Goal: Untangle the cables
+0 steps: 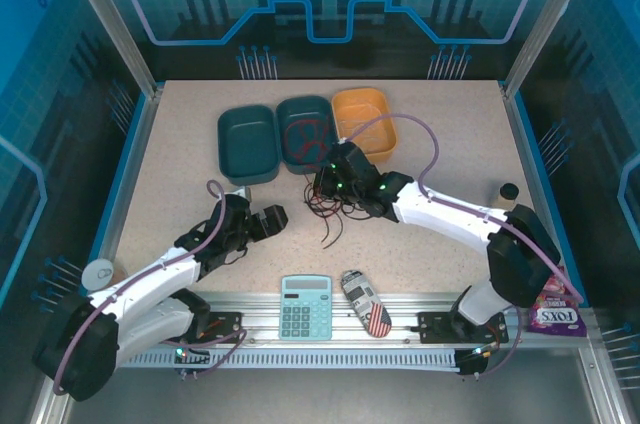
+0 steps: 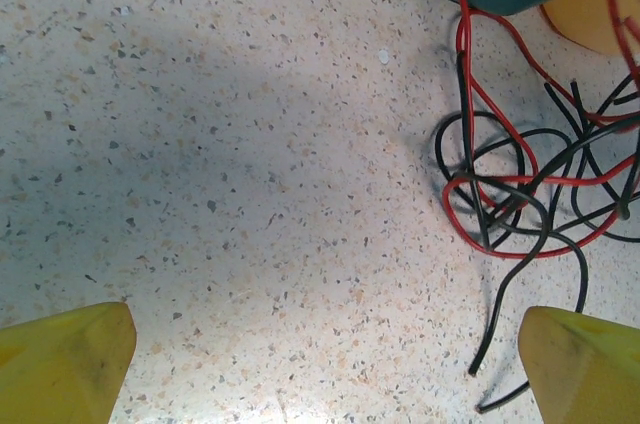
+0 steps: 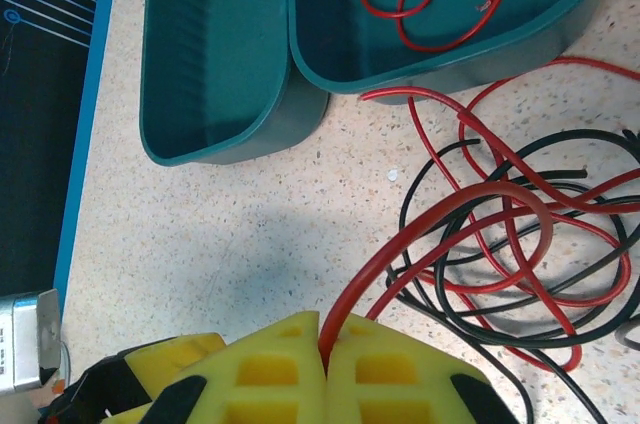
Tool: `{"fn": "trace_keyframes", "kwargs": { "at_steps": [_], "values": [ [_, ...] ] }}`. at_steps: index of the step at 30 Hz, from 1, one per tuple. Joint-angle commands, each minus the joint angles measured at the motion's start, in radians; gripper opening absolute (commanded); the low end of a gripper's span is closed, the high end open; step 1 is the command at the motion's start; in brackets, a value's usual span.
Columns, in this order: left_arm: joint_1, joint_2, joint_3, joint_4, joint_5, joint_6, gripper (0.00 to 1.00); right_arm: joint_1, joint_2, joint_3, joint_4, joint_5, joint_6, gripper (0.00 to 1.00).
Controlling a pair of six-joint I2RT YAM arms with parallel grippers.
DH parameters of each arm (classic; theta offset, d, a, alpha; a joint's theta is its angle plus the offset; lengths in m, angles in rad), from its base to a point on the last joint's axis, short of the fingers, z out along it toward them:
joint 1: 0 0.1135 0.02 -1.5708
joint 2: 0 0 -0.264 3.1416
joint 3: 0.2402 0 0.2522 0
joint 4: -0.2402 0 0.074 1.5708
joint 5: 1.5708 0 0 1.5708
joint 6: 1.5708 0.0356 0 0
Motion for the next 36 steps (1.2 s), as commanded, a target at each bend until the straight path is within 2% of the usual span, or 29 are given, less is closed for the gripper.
{"fn": "trace_keyframes", "kwargs": {
  "at_steps": [1,4,12,19,22,25,27,30,36],
  "values": [
    [0.006,-0.001,0.017,0.022,0.026,0.015,0.99,0.02,-0.05,0.053,-0.061,0.051,-0.069,0.0],
    [0.007,-0.002,0.016,0.037,0.046,0.024,0.99,0.027,-0.068,0.076,-0.082,0.052,-0.102,0.0],
    [0.006,-0.008,0.003,0.223,0.181,0.067,0.99,0.038,-0.065,0.202,-0.205,0.007,-0.224,0.0],
    [0.007,0.006,0.041,0.266,0.185,0.086,0.99,0.041,-0.063,0.267,-0.283,-0.004,-0.279,0.0],
    [0.006,0.033,0.042,0.348,0.231,0.105,0.95,0.041,-0.072,0.266,-0.285,-0.01,-0.279,0.0],
    [0.005,0.074,0.048,0.473,0.328,0.172,0.91,0.039,-0.078,0.262,-0.286,-0.022,-0.276,0.0],
    [0.003,0.106,0.054,0.541,0.374,0.211,0.84,0.034,-0.082,0.252,-0.277,-0.043,-0.267,0.0],
    [-0.001,0.156,0.078,0.563,0.397,0.256,0.68,0.025,-0.09,0.232,-0.255,-0.072,-0.249,0.0],
    [-0.048,0.268,0.11,0.614,0.376,0.291,0.67,0.018,-0.107,0.204,-0.215,-0.106,-0.215,0.0]
  ]
}}
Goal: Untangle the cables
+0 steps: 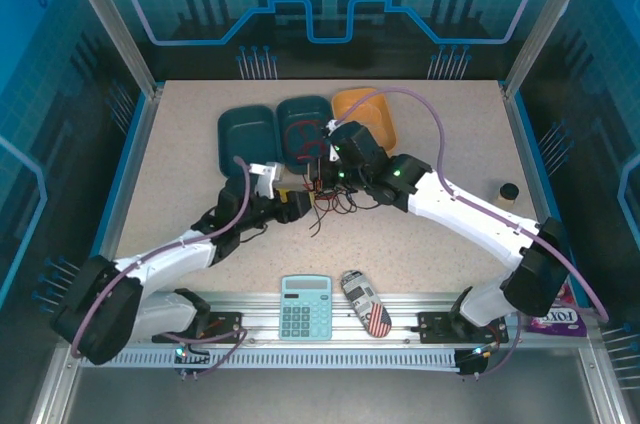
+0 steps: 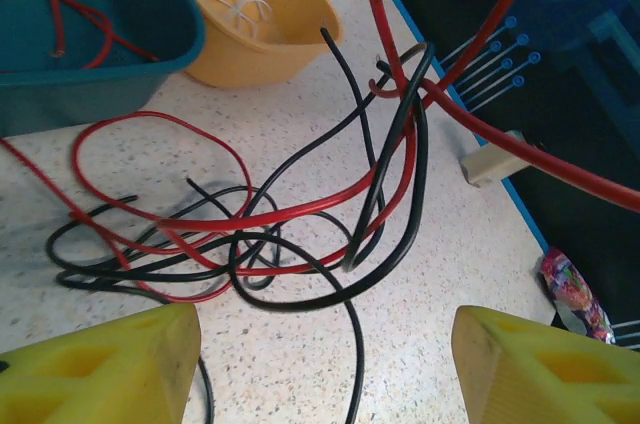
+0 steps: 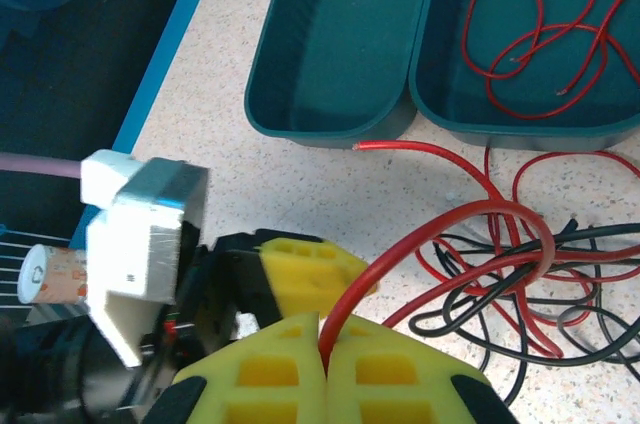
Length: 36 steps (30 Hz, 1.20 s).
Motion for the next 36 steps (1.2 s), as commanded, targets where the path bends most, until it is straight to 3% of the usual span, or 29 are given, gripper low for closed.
{"fn": "trace_keyframes", "kwargs": {
  "at_steps": [1,6,10,12,16,20,27,36],
  "values": [
    [-0.028,0.059,0.035,0.097,0.024,0.054,0.67,-0.01,-0.037,-0.027,0.043,-0.045,0.031,0.0],
    [-0.038,0.156,0.022,0.264,-0.006,-0.014,0.64,-0.016,-0.042,-0.048,0.077,-0.078,0.059,0.0],
    [-0.037,0.205,0.009,0.376,-0.025,-0.064,0.55,-0.022,-0.043,-0.057,0.094,-0.099,0.075,0.0],
    [-0.038,0.218,0.011,0.384,-0.035,-0.068,0.49,-0.024,-0.044,-0.062,0.1,-0.102,0.078,0.0],
    [-0.037,0.22,0.012,0.374,-0.042,-0.078,0.22,-0.029,-0.053,-0.065,0.087,-0.091,0.074,0.0],
    [-0.03,0.181,-0.021,0.308,-0.085,-0.082,0.11,-0.054,-0.099,-0.078,0.034,-0.028,0.061,0.0],
    [-0.014,0.088,-0.101,0.169,-0.173,-0.079,0.0,-0.111,-0.205,-0.102,-0.059,0.07,0.031,0.0],
    [-0.011,0.067,-0.16,0.084,-0.223,-0.08,0.0,-0.148,-0.281,-0.076,-0.111,0.102,-0.017,0.0]
  ]
}}
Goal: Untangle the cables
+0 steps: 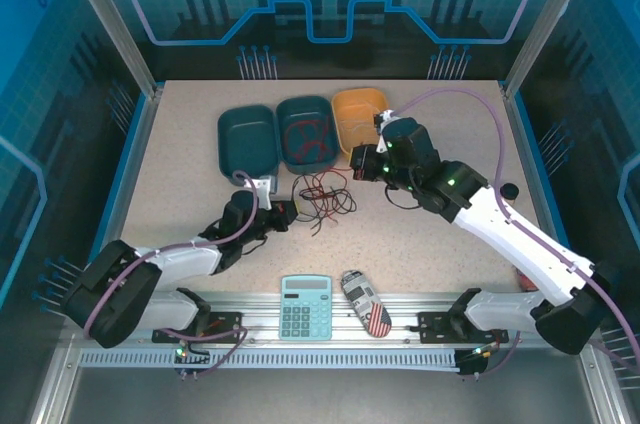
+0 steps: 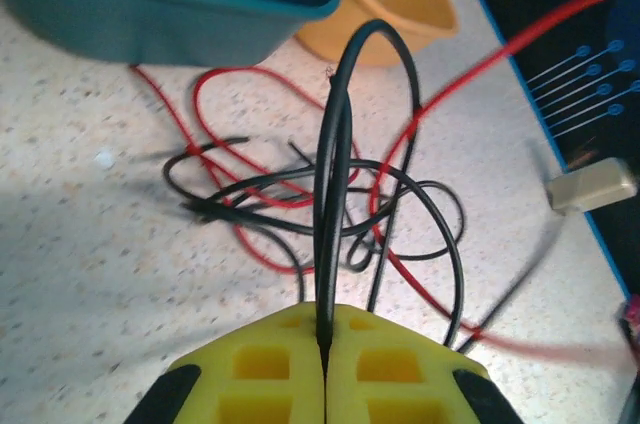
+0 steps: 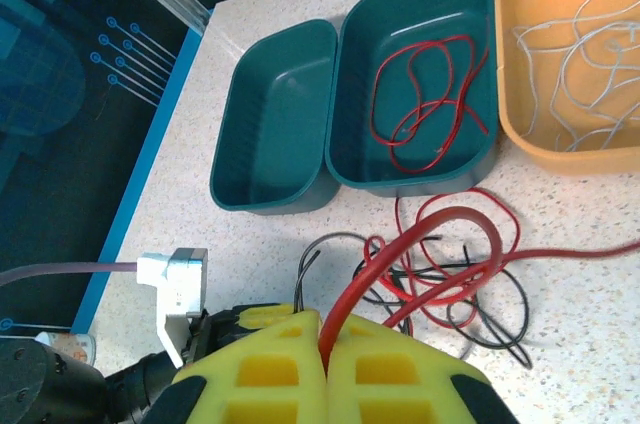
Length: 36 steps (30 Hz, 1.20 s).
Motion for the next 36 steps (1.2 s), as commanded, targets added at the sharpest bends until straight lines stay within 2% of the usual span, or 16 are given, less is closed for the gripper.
{"fn": "trace_keyframes", "kwargs": {
  "at_steps": [1,7,15,21,27,31,36],
  "values": [
    [0.005,-0.013,-0.024,-0.045,-0.045,0.004,0.0,-0.016,-0.027,0.028,-0.045,0.03,-0.044,0.0],
    [0.006,0.004,-0.038,-0.056,-0.058,-0.001,0.0,-0.024,-0.055,0.07,-0.034,-0.016,-0.108,0.0],
    [0.007,0.007,-0.043,-0.078,-0.078,-0.013,0.0,-0.031,-0.067,0.21,-0.075,-0.037,-0.196,0.0],
    [0.007,0.038,-0.054,-0.073,-0.085,-0.03,0.0,-0.031,-0.033,0.323,-0.066,-0.127,-0.238,0.0],
    [0.007,0.077,-0.065,-0.037,-0.059,-0.058,0.0,-0.031,0.007,0.408,-0.056,-0.147,-0.273,0.0],
    [0.006,0.091,-0.072,-0.009,-0.037,-0.08,0.11,-0.031,0.062,0.473,-0.053,-0.153,-0.302,0.0],
    [0.005,0.074,-0.08,0.006,0.003,-0.101,0.4,-0.033,0.165,0.58,-0.072,-0.159,-0.344,0.0]
  ]
}}
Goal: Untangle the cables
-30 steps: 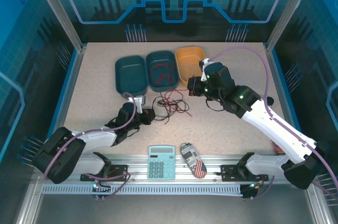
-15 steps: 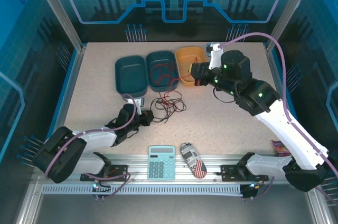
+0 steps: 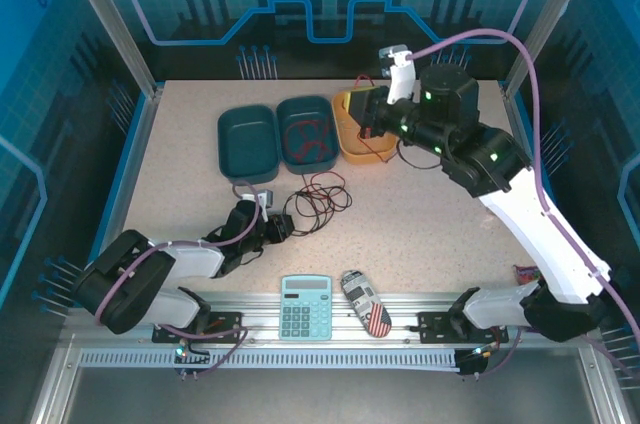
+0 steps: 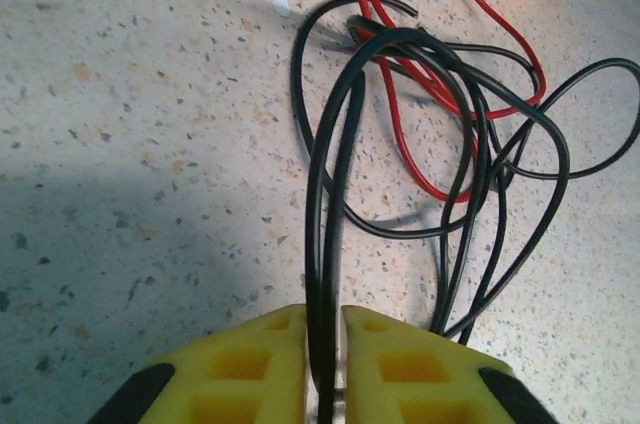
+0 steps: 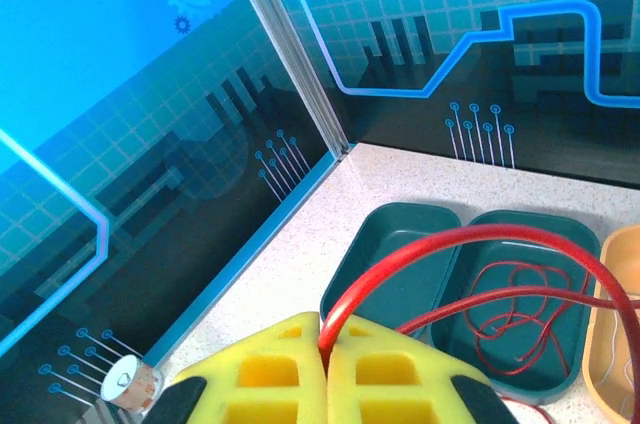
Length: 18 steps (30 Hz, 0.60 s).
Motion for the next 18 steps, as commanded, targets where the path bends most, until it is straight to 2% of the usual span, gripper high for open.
{"fn": "trace_keyframes", "kwargs": {
  "at_steps": [1,6,13,18],
  "values": [
    [0.003,-0.02,-0.022,0.028,0.048,-0.027,0.45,-0.015,0.071,0.09,-0.016,-0.02,-0.057,0.0],
    [0.003,-0.129,-0.025,-0.06,0.057,-0.03,0.64,-0.03,0.195,0.217,-0.029,-0.021,-0.099,0.0],
    [0.003,-0.456,-0.011,-0.398,-0.054,0.005,0.99,-0.068,0.377,0.351,0.016,-0.099,-0.101,0.0],
    [0.004,-0.691,0.011,-0.636,-0.148,0.042,0.99,-0.084,0.518,0.471,0.027,-0.114,-0.12,0.0]
  ]
}}
